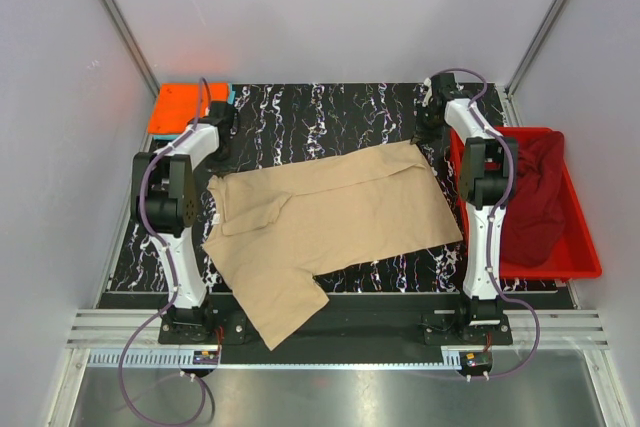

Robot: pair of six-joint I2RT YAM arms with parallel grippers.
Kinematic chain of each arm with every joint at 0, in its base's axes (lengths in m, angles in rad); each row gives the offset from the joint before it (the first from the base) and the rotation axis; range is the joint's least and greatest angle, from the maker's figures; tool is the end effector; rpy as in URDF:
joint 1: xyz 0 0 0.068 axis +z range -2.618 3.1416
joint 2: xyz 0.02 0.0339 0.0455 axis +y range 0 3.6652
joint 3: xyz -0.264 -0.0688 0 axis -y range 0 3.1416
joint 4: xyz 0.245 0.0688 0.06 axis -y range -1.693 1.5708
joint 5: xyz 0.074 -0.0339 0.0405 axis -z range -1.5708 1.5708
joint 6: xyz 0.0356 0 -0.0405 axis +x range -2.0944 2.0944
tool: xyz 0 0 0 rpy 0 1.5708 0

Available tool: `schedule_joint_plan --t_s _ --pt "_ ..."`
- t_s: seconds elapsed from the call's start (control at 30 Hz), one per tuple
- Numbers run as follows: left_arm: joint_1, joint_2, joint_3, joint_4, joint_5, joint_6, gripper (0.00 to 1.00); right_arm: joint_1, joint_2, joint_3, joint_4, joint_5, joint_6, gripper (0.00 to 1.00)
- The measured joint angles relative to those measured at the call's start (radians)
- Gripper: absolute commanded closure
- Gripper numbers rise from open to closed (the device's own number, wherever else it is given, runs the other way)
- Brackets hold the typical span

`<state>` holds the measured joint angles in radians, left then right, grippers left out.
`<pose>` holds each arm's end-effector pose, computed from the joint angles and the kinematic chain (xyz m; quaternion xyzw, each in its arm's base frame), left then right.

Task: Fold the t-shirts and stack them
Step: Fold the tshirt

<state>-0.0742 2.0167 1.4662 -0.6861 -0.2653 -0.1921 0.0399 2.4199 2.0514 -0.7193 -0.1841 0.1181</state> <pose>0.4092 -0.0211 0.1723 -0.0795 0.9744 0.1074 0.1807 0.5183 0.0272 0.1591 0.0158 0.9670 0.1078 0.2304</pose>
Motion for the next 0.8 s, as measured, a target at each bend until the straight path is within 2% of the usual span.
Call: schedule_joint_plan --t_s 0.03,0.43,0.8 --pt "0.002 -0.002 0.0 0.0 0.0 0.0 1.0 0.0 0.002 0.002 0.0 -0.004 0.005 1.0" --pt "0.06 -0.191 -0.096 0.051 -0.012 -0.084 1.0 0.0 0.002 0.016 -0.002 0.095 0.034 1.0" --pt "0.153 -0.258 -0.288 0.249 0.089 -0.275 1.0 0.003 0.009 0.067 0.015 0.177 0.044 1.0"
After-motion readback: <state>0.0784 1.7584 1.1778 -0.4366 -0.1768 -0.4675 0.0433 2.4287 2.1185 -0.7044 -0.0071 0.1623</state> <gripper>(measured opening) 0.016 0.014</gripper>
